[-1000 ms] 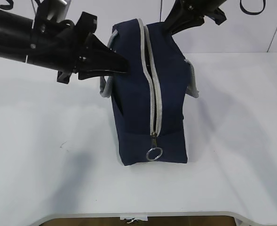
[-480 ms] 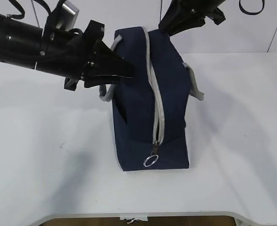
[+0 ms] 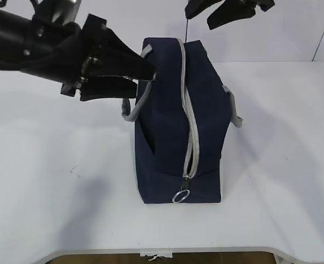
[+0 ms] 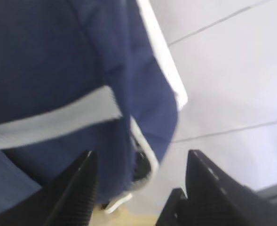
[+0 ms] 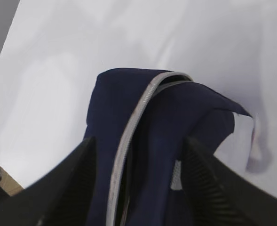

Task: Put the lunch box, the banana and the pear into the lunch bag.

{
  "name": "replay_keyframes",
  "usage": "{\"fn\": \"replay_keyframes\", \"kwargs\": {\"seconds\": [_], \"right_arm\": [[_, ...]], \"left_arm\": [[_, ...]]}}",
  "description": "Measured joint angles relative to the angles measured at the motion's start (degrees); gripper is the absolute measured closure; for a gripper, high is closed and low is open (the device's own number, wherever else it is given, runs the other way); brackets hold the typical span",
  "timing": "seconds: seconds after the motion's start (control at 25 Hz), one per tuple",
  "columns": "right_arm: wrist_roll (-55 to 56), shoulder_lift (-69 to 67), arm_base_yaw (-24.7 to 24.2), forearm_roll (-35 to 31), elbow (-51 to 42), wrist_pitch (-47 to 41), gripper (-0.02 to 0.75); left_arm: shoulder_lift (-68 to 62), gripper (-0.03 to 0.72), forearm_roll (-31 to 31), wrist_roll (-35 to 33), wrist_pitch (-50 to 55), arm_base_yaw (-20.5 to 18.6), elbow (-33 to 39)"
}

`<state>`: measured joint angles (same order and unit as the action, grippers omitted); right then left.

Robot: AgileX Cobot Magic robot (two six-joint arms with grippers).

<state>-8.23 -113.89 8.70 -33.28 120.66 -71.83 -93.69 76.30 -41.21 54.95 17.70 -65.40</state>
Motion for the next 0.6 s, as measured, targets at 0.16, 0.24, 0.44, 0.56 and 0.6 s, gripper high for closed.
{"fn": "replay_keyframes", "kwargs": {"seconds": [0.16,0.24,0.44,0.56,0.6], "right_arm": [[0.1,3.3,0.0,3.6,0.0,0.0,0.290],[0.1,4.6,0.0,5.6,-0.1,0.0,0.290],[0.1,9.5,0.0,9.2,-0.8,-0.1,0.290],[0.1,14.6,0.0,9.8,-4.5,-0.1,0.290],[0.0,17.1,0.1,10.0,-7.2,-0.2,0.290]], "left_arm": [[2.2,0.235,-3.9,0.9,6.5,-2.6,-0.3],[3.1,0.235,-8.4,3.1,10.7,-3.6,-1.4],[4.5,0.235,-21.6,12.0,13.5,-4.1,-6.2],[6.2,0.236,-29.2,18.0,13.8,-3.8,-7.9],[6.7,0.239,-32.1,19.8,14.0,-3.4,-8.0]]}}
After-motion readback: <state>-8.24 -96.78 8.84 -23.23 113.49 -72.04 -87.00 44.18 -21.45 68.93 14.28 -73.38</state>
